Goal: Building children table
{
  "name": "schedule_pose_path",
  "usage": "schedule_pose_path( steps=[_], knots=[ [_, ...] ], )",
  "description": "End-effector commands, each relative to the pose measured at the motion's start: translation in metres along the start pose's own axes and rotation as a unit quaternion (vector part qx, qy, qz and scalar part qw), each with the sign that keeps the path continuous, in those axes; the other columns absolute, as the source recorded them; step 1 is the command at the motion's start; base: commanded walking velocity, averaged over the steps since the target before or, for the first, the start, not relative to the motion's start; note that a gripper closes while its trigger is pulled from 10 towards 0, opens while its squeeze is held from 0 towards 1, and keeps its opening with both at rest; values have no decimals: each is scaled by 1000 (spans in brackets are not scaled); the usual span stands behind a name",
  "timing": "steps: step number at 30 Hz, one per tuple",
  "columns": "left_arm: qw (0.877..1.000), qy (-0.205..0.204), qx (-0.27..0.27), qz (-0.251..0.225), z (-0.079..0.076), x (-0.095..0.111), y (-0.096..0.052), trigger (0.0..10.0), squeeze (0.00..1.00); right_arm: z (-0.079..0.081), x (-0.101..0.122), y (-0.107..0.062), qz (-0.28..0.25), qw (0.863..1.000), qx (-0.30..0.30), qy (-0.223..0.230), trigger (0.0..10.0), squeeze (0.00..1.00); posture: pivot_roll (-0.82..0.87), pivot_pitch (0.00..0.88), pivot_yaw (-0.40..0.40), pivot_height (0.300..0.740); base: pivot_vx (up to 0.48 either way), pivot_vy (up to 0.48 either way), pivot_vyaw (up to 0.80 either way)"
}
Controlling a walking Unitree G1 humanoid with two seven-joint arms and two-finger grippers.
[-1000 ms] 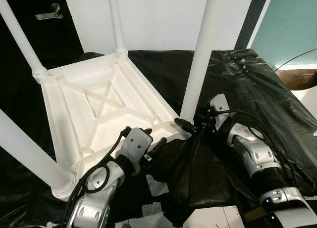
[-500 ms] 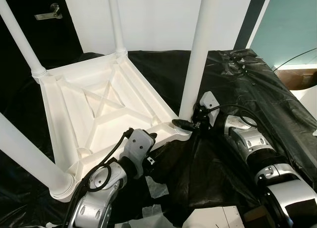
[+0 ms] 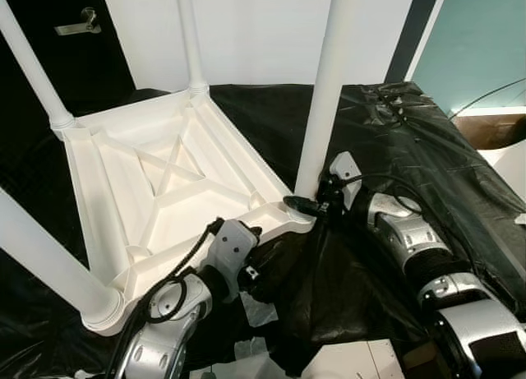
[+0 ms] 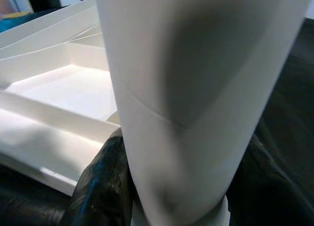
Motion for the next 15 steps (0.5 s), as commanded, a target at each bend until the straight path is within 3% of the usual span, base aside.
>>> schedule_pose_path(
  steps=[1, 4, 8, 12, 15],
  knots=[
    [1000, -5, 4, 9, -3, -2, 0, 10000, 0, 1, -23, -2, 29, 998, -46, 21, 10000, 0, 147, 42, -40, 740, 0, 0, 0],
    [1000, -6, 3, 9, -4, -2, 1, 10000, 0, 3, -25, -2, 26, 997, -62, 30, 10000, 0, 147, 42, -40, 740, 0, 0, 0],
    [1000, -9, 0, 9, -6, -2, 1, 10000, 0, 14, -35, 0, 6, 985, -152, 78, 10000, 0, 139, 45, -39, 740, 0, 0, 0],
    [1000, -9, -1, 8, -6, -1, 1, 10000, 0, 15, -35, 1, 0, 981, -175, 88, 10000, 0, 140, 43, -42, 740, 0, 0, 0],
    [1000, -7, -3, 9, -6, -1, 3, 10000, 0, 18, -31, -3, -47, 955, -266, 123, 10000, 0, 144, 40, -42, 740, 0, 0, 0]
  ],
)
Point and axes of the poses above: a point about 5 cm out from each wrist's last joint towards the gripper, its own y axis pointing out of the wrist towards the gripper, its own x axis along the axis of the wrist's last joint, z = x × y, the point moved 3 cm from there along y, pointing out of the wrist towards the gripper, and after that the axes turned 10 degrees about y, right-handed, at the moved point
